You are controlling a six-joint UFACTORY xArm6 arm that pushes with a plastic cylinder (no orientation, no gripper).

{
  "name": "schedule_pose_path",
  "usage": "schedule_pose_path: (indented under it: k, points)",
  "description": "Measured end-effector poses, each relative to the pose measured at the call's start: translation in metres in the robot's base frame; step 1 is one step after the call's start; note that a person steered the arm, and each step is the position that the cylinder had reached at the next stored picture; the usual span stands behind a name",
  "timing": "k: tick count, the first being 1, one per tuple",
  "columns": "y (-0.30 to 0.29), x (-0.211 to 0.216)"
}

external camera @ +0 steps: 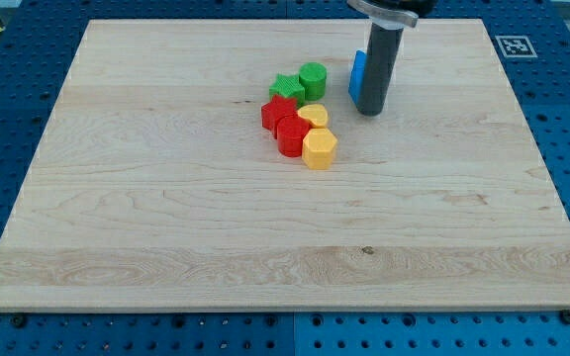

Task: Separate the group of yellow blocks from the red blocks

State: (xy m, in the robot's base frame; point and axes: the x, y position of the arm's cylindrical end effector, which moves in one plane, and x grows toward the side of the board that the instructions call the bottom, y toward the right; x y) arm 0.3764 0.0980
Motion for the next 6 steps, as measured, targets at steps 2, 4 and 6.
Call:
schedule_pose_path:
  k: [2,4,6]
  points:
    - [-0.011,0.0]
    - [-0.024,0.0]
    - [-0.052,0.0]
